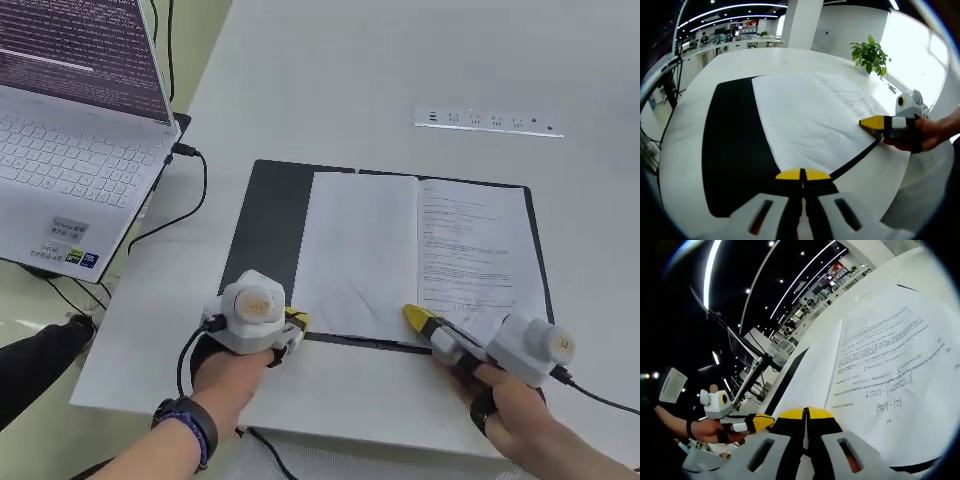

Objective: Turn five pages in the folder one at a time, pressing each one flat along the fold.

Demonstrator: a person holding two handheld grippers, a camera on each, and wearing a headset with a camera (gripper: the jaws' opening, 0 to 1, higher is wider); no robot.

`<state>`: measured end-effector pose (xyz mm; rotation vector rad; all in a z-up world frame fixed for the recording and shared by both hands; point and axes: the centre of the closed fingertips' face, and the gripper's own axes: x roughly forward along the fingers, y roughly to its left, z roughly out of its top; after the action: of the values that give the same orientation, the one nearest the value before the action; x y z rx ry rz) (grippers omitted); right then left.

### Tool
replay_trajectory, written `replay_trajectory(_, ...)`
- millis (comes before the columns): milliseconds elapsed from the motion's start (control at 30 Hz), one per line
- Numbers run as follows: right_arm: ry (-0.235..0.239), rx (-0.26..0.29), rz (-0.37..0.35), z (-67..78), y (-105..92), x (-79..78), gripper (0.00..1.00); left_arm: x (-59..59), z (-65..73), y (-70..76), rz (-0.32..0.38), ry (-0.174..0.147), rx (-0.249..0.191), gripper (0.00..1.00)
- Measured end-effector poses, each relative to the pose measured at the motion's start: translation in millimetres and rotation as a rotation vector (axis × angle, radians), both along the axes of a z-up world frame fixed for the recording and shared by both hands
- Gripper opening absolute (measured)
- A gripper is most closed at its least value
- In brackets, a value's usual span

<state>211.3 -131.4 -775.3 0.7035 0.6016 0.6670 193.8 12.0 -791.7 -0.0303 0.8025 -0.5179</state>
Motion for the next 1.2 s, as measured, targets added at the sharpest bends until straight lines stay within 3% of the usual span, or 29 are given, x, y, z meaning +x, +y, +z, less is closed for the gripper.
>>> replay_trajectory(267, 0.011, 0.009, -0.022, -3.3, -1.4, -15.5, 0.0, -0.5, 0.7, -0.4, -0.001, 0.001, 0.001, 0.0)
replay_trajectory(600, 0.047, 0.0, -0.046, -4.4, -0.8, -18.0, 0.0, 0.1, 0.7, -0.4, 0.008, 0.013, 0.003, 0.0)
replay_trajectory(667, 0.058, -0.005, -0.049, -5.4, -1.3, -17.6, 0.0, -0.2, 0.9, -1.2, -0.001, 0.011, 0.029, 0.0)
replay_trajectory(700, 0.065, -0.006, -0.054, -5.5, -1.6, -17.5, 0.0, -0.4, 0.8, -1.5, -0.024, -0.003, 0.064, 0.0)
replay_trajectory(767, 0.077, -0.008, -0.059, -4.5, -1.3, -17.7, 0.0, -0.9, 0.6, -3.2, -0.027, -0.005, 0.079, 0.0)
replay_trajectory(900, 0.079, -0.032, -0.035, -2.9, 0.4, -18.7, 0.0, 0.0, 0.4, -0.4, 0.017, 0.042, 0.038, 0.0)
replay_trajectory(933, 0.076, -0.041, -0.025, -2.6, 0.6, -19.5, 0.0, 0.0, 0.2, -0.2, 0.042, 0.073, 0.004, 0.0)
replay_trajectory(1000, 0.077, -0.045, -0.021, -2.1, 0.2, -20.4, 0.0, 0.2, 0.2, 0.9, 0.061, 0.104, -0.022, 0.0)
replay_trajectory(1133, 0.076, -0.049, 0.0, 2.6, -0.2, -23.2, 0.03, 0.0, 1.0, -0.1, 0.037, 0.117, -0.003, 0.0)
replay_trajectory(1200, 0.069, -0.047, 0.007, 7.5, -2.2, -23.6, 0.03, -2.1, 3.7, -4.0, 0.001, 0.107, -0.01, 0.02)
